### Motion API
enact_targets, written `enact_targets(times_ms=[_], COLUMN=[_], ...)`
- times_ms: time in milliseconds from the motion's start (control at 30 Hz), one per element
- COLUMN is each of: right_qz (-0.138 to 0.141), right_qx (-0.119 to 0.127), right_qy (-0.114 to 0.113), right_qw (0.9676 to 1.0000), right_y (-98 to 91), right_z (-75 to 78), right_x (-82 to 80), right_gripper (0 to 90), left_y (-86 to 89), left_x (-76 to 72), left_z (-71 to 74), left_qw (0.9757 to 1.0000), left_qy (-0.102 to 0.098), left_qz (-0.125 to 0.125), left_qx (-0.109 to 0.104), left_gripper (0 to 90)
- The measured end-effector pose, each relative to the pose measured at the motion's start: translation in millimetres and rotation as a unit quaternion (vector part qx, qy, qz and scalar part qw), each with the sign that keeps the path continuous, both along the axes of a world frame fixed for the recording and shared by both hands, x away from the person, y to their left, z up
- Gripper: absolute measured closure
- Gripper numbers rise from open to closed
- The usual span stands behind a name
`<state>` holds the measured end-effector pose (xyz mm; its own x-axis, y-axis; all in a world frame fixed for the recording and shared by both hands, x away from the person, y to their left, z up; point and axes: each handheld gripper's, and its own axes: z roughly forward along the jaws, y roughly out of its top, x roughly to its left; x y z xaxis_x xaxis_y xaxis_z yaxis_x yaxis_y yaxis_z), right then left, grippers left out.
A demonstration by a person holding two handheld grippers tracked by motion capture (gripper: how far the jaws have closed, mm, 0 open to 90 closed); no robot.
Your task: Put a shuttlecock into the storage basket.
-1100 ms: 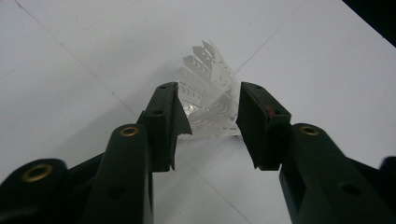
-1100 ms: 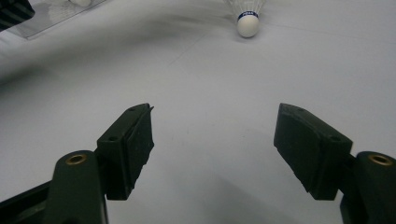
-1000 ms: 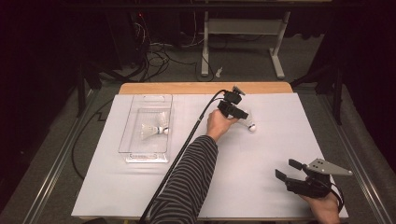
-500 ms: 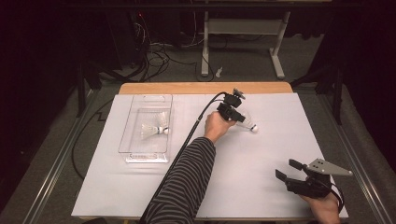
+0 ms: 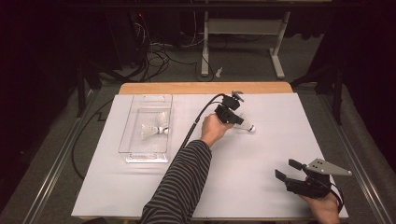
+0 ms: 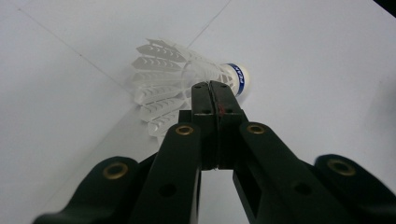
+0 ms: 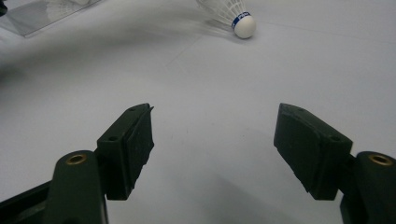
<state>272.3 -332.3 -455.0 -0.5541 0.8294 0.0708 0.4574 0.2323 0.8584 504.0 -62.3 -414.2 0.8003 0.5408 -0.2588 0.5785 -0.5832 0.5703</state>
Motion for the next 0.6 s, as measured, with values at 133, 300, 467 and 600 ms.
enact_targets(times_ms=[133,300,467,600], right_qz=[-0.002,-0.002,-0.002,-0.002], right_qx=[0.002,0.000,0.000,-0.001], right_qy=[0.001,0.001,0.001,0.000], right_qw=[1.0000,1.0000,1.0000,1.0000], right_y=[-0.5,-0.2,-0.4,-0.5], right_z=[-0.1,0.0,-0.1,0.0], right_x=[0.2,0.2,0.3,0.3], right_gripper=[28.8,28.8,28.8,28.8], left_y=[5.9,15.4,21.1,24.1], left_x=[-5.5,-9.2,-12.7,-15.5], left_z=[4.4,6.9,8.5,9.8], left_qw=[1.0000,1.0000,0.9999,0.9999], left_qy=[-0.006,-0.009,-0.012,-0.014], left_qz=[-0.002,0.000,0.005,0.004], left_qx=[0.000,0.001,-0.003,-0.006], left_gripper=[89.8,89.8,89.8,89.8])
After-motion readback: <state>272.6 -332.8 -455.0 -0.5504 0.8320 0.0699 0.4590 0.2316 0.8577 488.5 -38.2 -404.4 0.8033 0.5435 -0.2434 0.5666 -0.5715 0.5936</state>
